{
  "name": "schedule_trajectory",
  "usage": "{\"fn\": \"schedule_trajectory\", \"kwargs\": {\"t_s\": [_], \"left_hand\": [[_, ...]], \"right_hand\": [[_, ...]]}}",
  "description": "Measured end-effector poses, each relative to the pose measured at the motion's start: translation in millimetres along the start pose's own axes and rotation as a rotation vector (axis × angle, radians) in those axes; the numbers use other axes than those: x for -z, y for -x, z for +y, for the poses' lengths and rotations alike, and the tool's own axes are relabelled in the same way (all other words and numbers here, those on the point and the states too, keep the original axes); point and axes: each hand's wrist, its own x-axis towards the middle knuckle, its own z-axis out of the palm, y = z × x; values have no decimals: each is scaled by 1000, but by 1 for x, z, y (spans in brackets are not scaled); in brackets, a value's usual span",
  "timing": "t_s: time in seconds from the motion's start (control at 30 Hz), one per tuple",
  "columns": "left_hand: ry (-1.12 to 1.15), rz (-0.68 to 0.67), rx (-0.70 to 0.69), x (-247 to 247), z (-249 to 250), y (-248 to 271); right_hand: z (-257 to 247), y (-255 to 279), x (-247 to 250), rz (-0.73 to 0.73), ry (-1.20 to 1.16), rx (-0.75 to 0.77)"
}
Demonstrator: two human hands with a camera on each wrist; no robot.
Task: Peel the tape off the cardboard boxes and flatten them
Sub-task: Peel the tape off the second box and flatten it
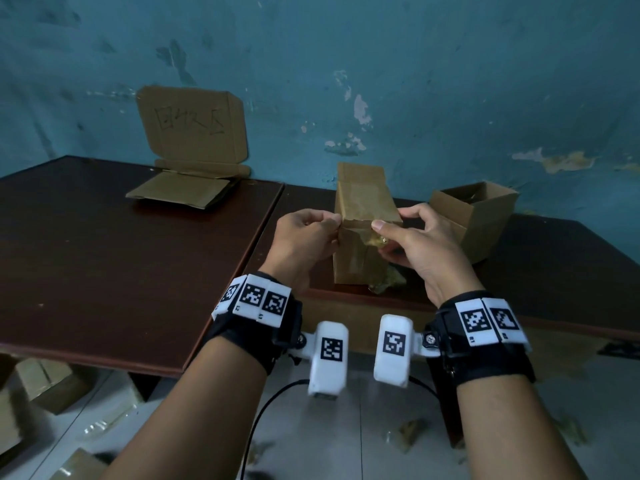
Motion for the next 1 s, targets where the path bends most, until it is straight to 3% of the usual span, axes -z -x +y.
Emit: {"fn": "schedule_trajectory", "kwargs": {"t_s": [0.4,0.73,1.0], "left_hand": [[-25,44,7,-4,-8,-6],[139,-22,62,1,-10,-3],[23,53,52,-3,7,1]], "right_hand": [[2,-3,0,-2,-12,-11],[3,-4,2,1,-43,-26],[2,-3,5,-28,23,-20]]}}
